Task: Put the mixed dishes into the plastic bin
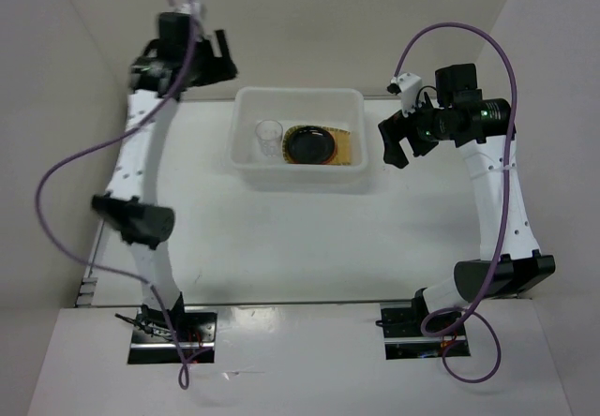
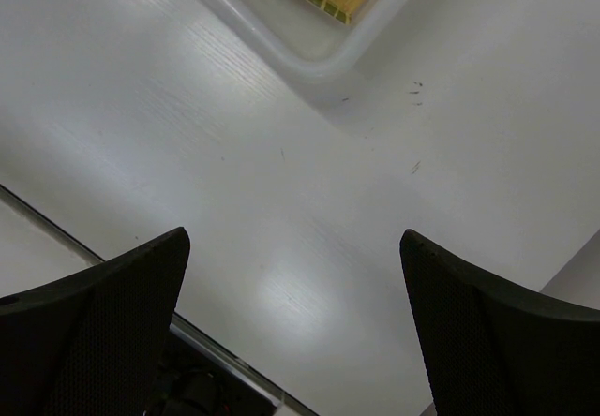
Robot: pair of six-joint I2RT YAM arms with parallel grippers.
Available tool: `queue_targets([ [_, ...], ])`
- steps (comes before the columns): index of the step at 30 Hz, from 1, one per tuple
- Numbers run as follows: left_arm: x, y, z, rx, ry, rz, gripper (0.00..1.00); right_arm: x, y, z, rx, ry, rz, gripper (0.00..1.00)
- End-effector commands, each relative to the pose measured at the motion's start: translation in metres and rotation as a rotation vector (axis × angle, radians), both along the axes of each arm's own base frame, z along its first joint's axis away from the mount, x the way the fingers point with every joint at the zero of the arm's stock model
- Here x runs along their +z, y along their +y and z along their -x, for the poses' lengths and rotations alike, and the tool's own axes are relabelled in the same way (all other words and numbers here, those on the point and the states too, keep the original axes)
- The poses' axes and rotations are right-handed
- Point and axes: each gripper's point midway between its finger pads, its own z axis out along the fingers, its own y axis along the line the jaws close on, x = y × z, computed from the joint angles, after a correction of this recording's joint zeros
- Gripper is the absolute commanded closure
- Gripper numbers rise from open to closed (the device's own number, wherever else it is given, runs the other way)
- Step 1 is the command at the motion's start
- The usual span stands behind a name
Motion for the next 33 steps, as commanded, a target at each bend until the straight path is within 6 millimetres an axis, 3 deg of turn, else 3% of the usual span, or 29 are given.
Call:
queue_targets([
  [1, 0.003, 0.094, 0.047, 0.143, 0.057, 0.107, 0.15, 0.007, 0.001, 0.001, 0.006, -0.027, -0.013, 0.03],
  [2, -0.009, 0.101, 0.052, 0.142, 0.066, 0.125, 0.15, 0.004, 0.001, 0.002, 0.006, -0.018, -0.013, 0.03],
  [3, -0.008, 0.107, 0.070, 0.139, 0.059, 0.131, 0.15, 0.004, 0.001, 0.002, 0.006, -0.018, -0.013, 0.03],
  [4, -0.025, 0.116, 0.079, 0.162, 0.092, 0.115, 0.15, 0.005, 0.002, 0.002, 0.013, -0.017, -0.021, 0.03],
  [5, -0.063, 0.119, 0.094, 0.179, 0.191, 0.089, 0.15, 0.005, 0.002, 0.002, 0.013, -0.017, -0.021, 0.03],
  [6, -0.067, 0.123, 0.108, 0.184, 0.204, 0.061, 0.15, 0.005, 0.002, 0.002, 0.013, -0.017, -0.021, 0.03],
  [9, -0.105, 0.126, 0.142, 0.190, 0.325, 0.024, 0.15, 0.002, 0.004, 0.001, 0.019, -0.007, -0.027, 0.03],
  [13, -0.142, 0.133, 0.172, 0.203, 0.446, -0.032, 0.14, -0.005, 0.004, 0.002, 0.025, 0.010, -0.020, 0.03],
  [19, -0.170, 0.145, 0.194, 0.247, 0.530, -0.099, 0.14, -0.014, 0.003, 0.004, 0.025, 0.038, -0.017, 0.03],
  [33, -0.224, 0.185, 0.193, 0.345, 0.686, -0.135, 0.14, -0.024, -0.008, 0.018, -0.010, 0.039, 0.029, 0.03],
])
